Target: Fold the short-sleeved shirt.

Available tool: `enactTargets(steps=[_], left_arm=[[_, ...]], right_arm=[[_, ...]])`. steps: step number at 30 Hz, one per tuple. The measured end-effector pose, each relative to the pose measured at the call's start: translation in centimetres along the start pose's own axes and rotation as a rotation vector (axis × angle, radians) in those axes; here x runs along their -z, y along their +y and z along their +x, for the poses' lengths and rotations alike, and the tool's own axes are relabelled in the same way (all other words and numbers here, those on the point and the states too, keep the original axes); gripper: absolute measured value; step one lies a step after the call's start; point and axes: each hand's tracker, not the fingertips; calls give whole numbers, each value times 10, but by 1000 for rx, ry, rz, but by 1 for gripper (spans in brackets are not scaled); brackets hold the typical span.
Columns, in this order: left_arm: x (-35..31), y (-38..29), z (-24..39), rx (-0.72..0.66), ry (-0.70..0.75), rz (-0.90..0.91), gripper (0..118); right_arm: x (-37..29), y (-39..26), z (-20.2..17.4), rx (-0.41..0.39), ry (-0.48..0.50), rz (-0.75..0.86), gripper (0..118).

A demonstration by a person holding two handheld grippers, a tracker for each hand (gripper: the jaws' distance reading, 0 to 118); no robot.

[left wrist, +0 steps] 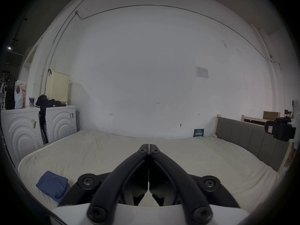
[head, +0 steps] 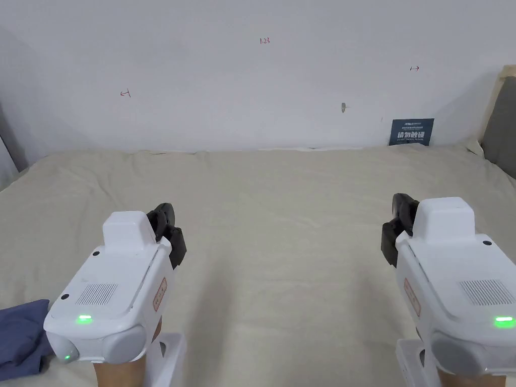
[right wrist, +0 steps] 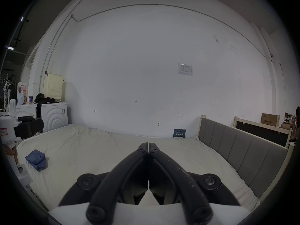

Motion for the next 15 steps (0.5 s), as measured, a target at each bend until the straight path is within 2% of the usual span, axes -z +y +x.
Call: enactTargets(steps=[15], left_arm=[[-1,-1,-1,3,1,-3,0]], right_arm=[[1,1,0,2,-1,1,2]])
